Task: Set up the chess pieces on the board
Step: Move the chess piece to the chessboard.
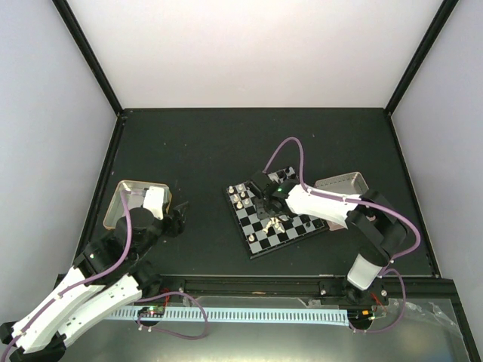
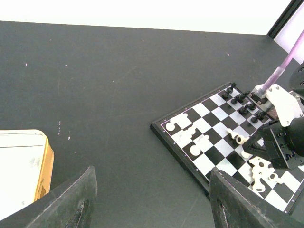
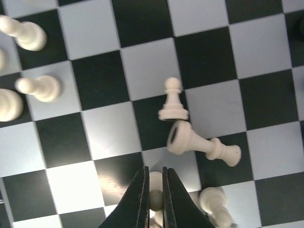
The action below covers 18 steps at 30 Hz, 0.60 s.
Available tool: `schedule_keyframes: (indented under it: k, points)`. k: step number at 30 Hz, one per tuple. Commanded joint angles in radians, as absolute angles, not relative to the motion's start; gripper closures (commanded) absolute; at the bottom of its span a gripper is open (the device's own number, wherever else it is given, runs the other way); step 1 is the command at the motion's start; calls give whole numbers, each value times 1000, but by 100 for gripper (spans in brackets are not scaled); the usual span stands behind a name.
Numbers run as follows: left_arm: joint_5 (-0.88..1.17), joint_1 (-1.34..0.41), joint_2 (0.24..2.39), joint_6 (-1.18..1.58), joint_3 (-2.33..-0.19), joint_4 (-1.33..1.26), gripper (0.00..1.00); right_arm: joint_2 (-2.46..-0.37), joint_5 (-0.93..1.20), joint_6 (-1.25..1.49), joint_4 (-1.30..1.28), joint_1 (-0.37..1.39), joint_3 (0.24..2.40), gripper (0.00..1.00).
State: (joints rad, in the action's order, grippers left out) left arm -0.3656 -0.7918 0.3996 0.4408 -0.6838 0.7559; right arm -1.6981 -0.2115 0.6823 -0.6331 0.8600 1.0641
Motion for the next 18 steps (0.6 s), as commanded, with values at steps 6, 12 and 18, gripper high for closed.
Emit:
schedule_keyframes:
  k: [6, 12, 18]
  points:
    - [-365, -787, 403, 438, -688, 762, 34, -1733, -190, 633, -594, 917, 1184, 96]
    - [-365, -787, 403, 436, -687, 761, 34, -1817, -195, 629, -605, 939, 1247, 95]
    - [-367, -787, 401, 437, -688, 762, 34, -1865, -213, 629, -626, 946, 1282, 93]
